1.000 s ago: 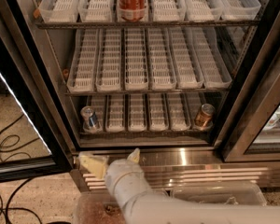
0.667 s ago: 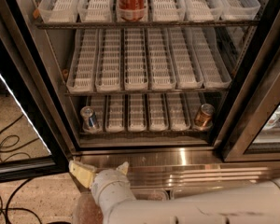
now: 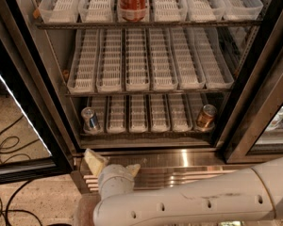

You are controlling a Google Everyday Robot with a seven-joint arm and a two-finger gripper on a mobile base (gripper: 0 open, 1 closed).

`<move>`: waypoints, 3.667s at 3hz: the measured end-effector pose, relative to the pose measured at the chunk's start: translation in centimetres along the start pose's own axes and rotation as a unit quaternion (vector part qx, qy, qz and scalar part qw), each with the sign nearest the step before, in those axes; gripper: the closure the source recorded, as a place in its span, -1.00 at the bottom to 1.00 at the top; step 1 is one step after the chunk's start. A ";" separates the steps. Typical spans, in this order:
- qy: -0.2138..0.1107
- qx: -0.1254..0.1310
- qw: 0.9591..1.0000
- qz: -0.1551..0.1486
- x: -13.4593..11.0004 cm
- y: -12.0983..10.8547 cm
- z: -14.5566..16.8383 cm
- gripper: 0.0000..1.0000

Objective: Pick orange can from bottom shelf of fridge

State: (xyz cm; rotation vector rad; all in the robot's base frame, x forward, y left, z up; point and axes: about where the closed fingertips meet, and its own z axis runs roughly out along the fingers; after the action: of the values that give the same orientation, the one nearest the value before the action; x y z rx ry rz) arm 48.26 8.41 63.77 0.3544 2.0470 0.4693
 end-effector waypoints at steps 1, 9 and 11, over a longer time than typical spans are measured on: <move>-0.034 0.090 0.994 0.054 -1.8 -4.6 0.9 -1.00; -0.107 0.312 0.883 0.334 3.3 -10.3 13.1 -1.00; -0.155 0.291 0.849 0.413 7.3 -5.8 18.3 -1.00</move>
Offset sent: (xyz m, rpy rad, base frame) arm -0.0091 -0.1437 -0.0469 -0.1299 0.0390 -0.7027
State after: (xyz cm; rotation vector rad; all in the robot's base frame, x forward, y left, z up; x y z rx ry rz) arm 60.29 9.79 47.16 1.6094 1.5908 0.2428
